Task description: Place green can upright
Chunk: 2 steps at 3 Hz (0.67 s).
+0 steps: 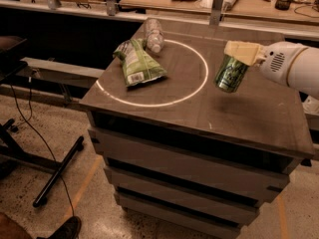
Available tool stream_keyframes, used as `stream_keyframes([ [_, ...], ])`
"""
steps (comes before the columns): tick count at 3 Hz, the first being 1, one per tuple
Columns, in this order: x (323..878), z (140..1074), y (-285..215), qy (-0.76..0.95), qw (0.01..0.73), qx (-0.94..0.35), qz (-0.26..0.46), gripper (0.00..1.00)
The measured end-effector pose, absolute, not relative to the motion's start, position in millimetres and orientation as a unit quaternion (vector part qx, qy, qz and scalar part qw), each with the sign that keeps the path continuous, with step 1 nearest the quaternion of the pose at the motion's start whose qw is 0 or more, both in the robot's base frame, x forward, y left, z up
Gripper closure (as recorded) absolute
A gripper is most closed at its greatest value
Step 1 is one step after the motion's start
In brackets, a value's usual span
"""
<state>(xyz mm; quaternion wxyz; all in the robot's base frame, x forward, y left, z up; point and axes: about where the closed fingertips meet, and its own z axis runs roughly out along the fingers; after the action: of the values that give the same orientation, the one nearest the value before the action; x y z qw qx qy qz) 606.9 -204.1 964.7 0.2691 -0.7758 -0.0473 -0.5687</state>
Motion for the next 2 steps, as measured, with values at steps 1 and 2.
stream_keyframes([
  [1,613,956,-196,-0.099,0.240,-0.764,-0.590,1.00],
  [2,622,945,-188,-0.134,0.220,-0.755,-0.602,1.00],
])
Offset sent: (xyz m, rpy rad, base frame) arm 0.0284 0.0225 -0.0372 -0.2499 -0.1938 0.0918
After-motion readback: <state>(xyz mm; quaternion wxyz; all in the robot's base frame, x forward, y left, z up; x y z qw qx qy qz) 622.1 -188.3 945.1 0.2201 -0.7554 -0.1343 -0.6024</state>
